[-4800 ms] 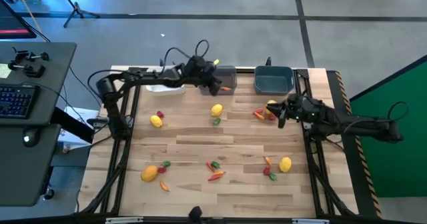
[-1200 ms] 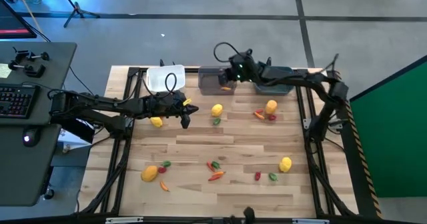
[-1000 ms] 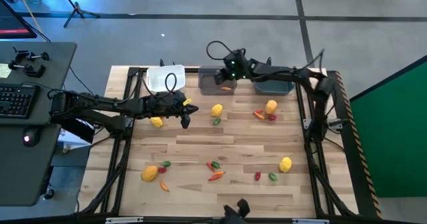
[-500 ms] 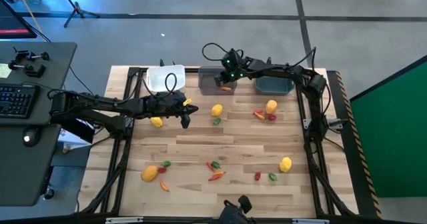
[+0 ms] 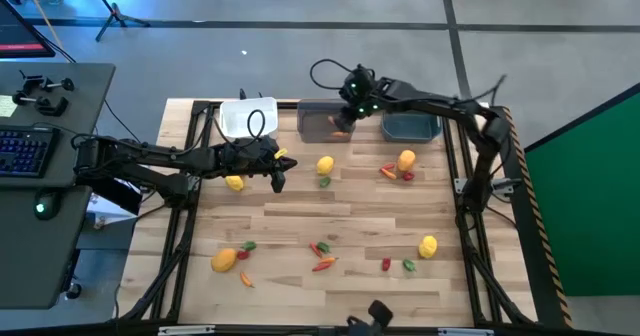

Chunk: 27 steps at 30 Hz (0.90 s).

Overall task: Sort produce into baskets
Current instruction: Put the bottom right yellow chili pepper into the black bin, then put the top yellow chili pepper into the black bin

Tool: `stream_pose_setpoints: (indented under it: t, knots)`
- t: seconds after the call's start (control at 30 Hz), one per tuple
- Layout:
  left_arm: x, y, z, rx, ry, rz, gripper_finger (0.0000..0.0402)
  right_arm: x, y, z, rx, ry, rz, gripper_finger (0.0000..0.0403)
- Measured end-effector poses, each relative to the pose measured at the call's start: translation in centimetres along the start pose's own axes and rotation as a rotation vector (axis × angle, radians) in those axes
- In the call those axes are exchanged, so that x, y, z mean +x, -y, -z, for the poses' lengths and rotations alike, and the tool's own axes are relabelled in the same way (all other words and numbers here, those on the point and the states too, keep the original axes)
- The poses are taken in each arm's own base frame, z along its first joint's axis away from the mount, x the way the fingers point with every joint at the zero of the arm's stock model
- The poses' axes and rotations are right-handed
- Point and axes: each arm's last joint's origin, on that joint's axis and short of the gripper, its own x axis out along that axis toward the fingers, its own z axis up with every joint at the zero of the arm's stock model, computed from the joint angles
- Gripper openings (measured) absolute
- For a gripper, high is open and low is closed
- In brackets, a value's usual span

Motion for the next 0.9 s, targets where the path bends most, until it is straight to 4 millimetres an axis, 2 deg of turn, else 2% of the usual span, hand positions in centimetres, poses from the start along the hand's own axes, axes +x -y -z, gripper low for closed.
stream_pose_setpoints:
  t: [0.07,0.13,0.27,0.43,0.63,0.77,0.9]
  knots:
    - [0.0,0.0,0.0,0.0,0.0,0.0,0.0,-1.8,-0.2,0.2,-0.043,-0.018,-0.002,0.0026]
    - [0.0,0.0,0.0,0.001,-0.001,0.0,0.0,-3.2,-0.6,0.6,-0.074,-0.058,-0.013,0.0009]
    - [0.0,0.0,0.0,0.001,-0.002,0.0,0.0,-4.3,-1.7,3.1,-0.105,-0.146,-0.028,0.0017]
    - [0.0,0.1,0.1,0.026,-0.007,0.01,0.0,-4.7,-3.5,8.9,-0.1,-0.277,-0.056,0.0004]
    - [0.0,0.1,0.1,0.028,-0.009,0.016,0.0,-7.4,-3.9,14.1,-0.033,-0.368,-0.052,0.0001]
    - [0.0,0.1,0.1,0.028,-0.011,0.018,0.0,-8.1,-3.4,15.9,0.025,-0.417,-0.026,0.0008]
    - [0.0,0.2,0.2,0.021,-0.036,0.059,0.0,-7.7,-3.3,16.7,0.036,-0.462,-0.042,0.0043]
